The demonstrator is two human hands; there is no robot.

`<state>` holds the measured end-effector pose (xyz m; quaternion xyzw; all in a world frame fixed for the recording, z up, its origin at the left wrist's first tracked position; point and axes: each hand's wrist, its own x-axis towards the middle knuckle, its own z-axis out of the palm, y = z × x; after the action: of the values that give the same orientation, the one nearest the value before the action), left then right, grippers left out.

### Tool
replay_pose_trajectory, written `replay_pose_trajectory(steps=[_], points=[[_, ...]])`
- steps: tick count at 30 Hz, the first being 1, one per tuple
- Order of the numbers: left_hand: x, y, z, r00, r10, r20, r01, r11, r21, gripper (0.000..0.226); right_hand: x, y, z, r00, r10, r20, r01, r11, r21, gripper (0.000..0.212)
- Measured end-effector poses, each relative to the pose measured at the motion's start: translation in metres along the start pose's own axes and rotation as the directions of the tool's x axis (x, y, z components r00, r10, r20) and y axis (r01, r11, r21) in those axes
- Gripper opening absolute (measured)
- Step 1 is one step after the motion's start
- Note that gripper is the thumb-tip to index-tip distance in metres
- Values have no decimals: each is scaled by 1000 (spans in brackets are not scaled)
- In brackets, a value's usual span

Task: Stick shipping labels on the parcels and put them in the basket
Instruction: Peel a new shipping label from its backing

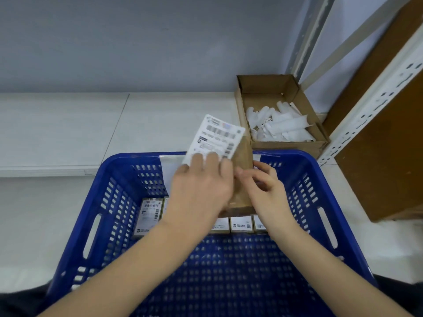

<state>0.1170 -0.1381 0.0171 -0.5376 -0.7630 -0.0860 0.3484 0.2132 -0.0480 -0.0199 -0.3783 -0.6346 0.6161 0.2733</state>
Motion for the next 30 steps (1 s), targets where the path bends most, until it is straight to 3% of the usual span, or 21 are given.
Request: replay_pose_trajectory(steps=[4, 6, 9, 12, 15, 18, 20, 21, 23, 24, 26, 30], points=[[-5, 22, 12, 997, 53, -58, -48, 995, 83, 51, 2, -8, 4, 999, 19, -30, -14, 990, 142, 19], [-3, 25, 14, 996, 76, -41, -71, 991, 118, 49, 7, -7, 3, 999, 20, -44, -12, 986, 164, 9], [-1, 29, 12, 991, 132, 0, -130, 979, 155, 34, 13, -2, -1, 998, -22, -65, 32, 988, 151, 26], [1, 30, 1, 989, 146, 36, -150, 972, 183, 29, 14, -2, -4, 999, -15, -52, 24, 985, 168, 21], [-4, 22, -17, 994, 103, 41, -105, 993, 62, 20, 19, -2, -13, 998, 27, -54, -17, 984, 179, 12], [14, -5, -36, 979, -52, 196, 84, 984, -158, 56, 26, -12, -25, 997, 20, -73, -7, 985, 175, 10], [39, -26, -37, 872, -249, 422, 410, 842, -351, 57, 26, -18, -27, 999, -11, -40, 17, 988, 152, 10], [50, -36, -32, 773, -297, 561, 583, 682, -442, 53, 25, -19, -27, 999, -29, -21, 32, 989, 142, 10], [64, -47, -17, 567, -230, 791, 818, 272, -508, 39, 22, -20, -25, 999, -47, 13, 45, 989, 140, 10], [65, -50, -9, 539, -175, 824, 840, 182, -511, 31, 21, -19, -24, 998, -50, 22, 47, 989, 144, 10], [62, -50, 2, 539, -118, 834, 841, 128, -525, 19, 20, -17, -25, 997, -67, 34, 62, 989, 134, 9], [56, -52, 0, 520, -128, 844, 852, 6, -524, 19, 17, -10, -27, 980, -120, 161, 122, 993, 2, 17]])
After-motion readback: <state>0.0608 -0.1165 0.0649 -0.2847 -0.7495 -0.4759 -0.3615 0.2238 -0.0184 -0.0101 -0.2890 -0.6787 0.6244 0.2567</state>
